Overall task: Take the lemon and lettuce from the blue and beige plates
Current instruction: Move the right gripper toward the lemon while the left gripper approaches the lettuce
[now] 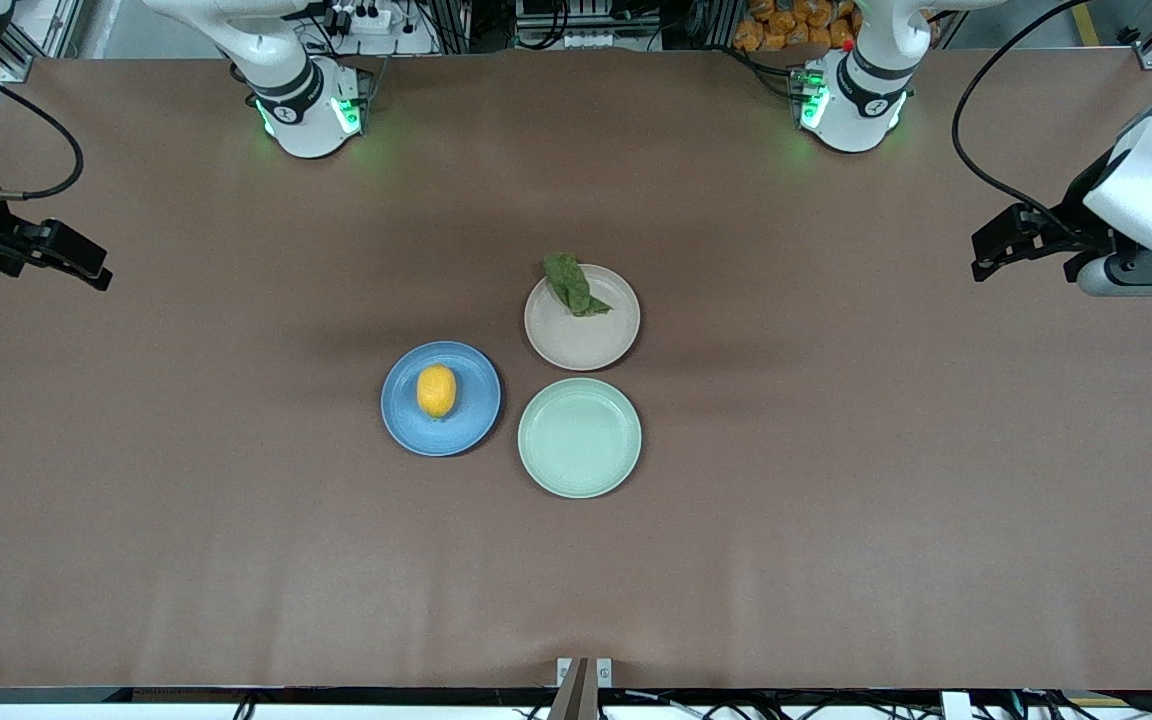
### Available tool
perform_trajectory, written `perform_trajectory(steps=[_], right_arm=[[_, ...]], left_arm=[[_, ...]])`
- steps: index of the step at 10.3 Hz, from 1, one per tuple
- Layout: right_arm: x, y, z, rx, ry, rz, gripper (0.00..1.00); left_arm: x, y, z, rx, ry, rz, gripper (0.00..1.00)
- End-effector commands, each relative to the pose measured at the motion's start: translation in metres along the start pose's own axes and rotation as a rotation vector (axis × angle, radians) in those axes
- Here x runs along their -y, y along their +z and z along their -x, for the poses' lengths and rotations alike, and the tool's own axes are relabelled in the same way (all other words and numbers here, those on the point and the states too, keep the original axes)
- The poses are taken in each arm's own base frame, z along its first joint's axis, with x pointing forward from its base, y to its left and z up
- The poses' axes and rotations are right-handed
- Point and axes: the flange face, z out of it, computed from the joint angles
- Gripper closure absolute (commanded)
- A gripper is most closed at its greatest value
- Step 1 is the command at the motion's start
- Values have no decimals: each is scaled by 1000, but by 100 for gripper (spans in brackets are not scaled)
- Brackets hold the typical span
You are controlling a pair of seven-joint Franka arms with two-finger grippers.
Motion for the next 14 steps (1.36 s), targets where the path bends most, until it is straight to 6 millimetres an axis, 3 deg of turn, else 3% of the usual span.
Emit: perform_trajectory(steps=[1,5,7,9,11,13,14], right_arm=[[4,1,-1,9,-2,-14,0],[29,16,-5,21,-30,-14,0],[46,23,-7,24,-23,-15,0],[66,33,-7,17,9,-19,0],[82,43,-7,8,42,-25,0],[106,54,-6,9,72,-31,0],[121,63,-4,8,84,-35,0]], left_arm=[[1,-5,-2,-10,29,0,0],[-8,-4,-1,-8,34,4,0],[-13,9,-7,16,31,12,0],[-25,16,-8,34,45,43,0],[-37,25,-11,82,-105,166,0],[-43,33,-12,106,-148,179,0],[-59,40,-10,119,-120,167,0]])
